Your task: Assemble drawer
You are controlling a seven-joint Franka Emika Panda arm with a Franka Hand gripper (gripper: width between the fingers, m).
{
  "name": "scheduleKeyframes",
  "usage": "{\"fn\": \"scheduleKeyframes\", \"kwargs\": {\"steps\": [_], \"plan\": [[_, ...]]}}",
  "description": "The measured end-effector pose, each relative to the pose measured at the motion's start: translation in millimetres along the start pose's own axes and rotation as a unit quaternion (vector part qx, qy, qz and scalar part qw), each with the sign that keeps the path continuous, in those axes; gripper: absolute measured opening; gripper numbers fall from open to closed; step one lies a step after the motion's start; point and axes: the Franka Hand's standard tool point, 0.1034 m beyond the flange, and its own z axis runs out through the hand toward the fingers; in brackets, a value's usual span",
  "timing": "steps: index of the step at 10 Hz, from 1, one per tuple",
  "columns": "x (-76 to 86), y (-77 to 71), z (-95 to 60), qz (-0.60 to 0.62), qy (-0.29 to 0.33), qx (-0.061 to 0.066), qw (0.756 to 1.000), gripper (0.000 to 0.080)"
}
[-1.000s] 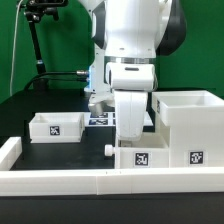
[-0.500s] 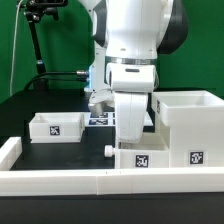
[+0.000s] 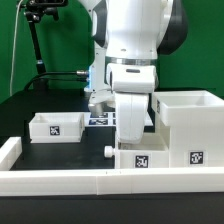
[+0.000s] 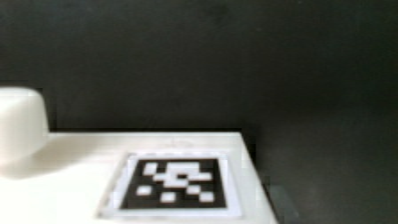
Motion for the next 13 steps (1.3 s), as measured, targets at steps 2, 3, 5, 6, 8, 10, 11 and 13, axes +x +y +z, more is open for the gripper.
{"fn": "scheduleKeyframes", "kwargs": {"steps": [2,3,5,6,8,10,11,13], "plan": [[-1.4,1.9,0.8,-0.002,-0.004,0.011,1.000,0.0044],[-1.5,2.5,1.7,-0.002,-0.004,0.013,1.000,0.0044],[-3.1,2.7,1.8,0.001,-0.004,0.012,1.000,0.0044],[-4.7,2.5,2.0,-0.006,-0.004,0.013,1.000,0.0044],[-9.3,2.1,2.9,-0.040,-0.005,0.020,0.999,0.0044],[-7.4,2.2,2.7,-0.051,-0.008,0.019,0.998,0.0044],[-7.4,2.2,2.7,-0.050,-0.008,0.019,0.999,0.0044],[-8.2,2.1,2.8,-0.049,-0.008,0.019,0.999,0.0044]]}}
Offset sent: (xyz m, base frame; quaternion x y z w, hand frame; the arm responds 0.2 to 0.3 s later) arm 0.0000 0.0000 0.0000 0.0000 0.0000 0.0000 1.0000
